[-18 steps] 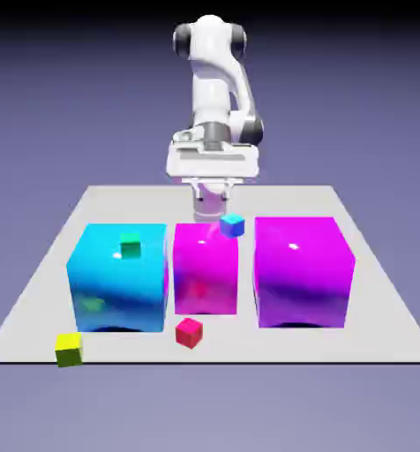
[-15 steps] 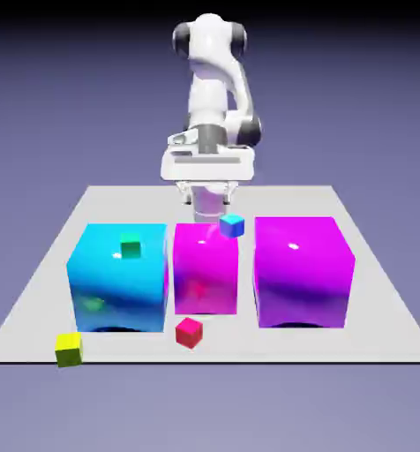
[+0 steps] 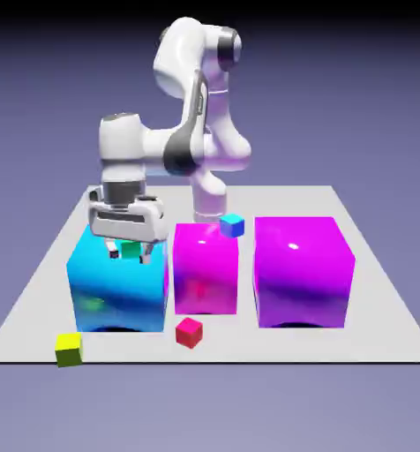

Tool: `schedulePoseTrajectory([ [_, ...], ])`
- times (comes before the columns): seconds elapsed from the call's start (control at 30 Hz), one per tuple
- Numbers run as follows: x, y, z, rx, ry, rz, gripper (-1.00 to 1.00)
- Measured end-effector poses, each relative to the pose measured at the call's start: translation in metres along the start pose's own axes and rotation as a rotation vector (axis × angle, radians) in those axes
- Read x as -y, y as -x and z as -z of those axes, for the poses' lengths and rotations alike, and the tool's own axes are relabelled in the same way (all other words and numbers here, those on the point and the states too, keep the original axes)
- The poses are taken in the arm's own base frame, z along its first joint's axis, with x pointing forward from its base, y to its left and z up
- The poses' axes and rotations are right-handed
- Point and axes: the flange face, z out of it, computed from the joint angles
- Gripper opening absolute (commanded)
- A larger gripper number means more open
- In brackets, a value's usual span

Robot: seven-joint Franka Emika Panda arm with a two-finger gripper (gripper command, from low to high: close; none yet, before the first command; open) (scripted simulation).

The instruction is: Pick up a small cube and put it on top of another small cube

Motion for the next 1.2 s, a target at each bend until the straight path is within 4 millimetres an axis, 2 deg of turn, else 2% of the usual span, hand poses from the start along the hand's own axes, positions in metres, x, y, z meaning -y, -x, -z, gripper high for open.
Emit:
schedulePoseTrajectory([
  [0.13, 0.005, -0.047, -0.032, 0.056, 0.090, -0.157, 0.00],
  [0.3, 0.001, -0.106, -0.074, 0.123, 0.197, -0.346, 0.00],
  [0.57, -0.025, -0.187, -0.144, 0.229, 0.364, -0.615, 0.00],
  [0.63, -0.035, -0.204, -0.162, 0.256, 0.406, -0.674, 0.00],
  [0.67, -0.036, -0.206, -0.164, 0.259, 0.410, -0.680, 0.00],
  [0.7, -0.036, -0.206, -0.164, 0.259, 0.410, -0.680, 0.00],
  [0.77, -0.048, -0.194, -0.208, 0.262, 0.411, -0.679, 0.00],
  [0.8, -0.055, -0.189, -0.228, 0.258, 0.411, -0.680, -1.00],
  [0.87, -0.055, -0.189, -0.228, 0.259, 0.410, -0.680, -1.00],
  [0.97, -0.036, -0.206, -0.164, 0.260, 0.408, -0.680, -1.00],
  [1.0, -0.014, -0.177, -0.157, 0.263, 0.424, -0.609, -1.00],
  [1.2, 0.008, -0.045, -0.149, 0.242, 0.520, -0.161, -1.00],
])
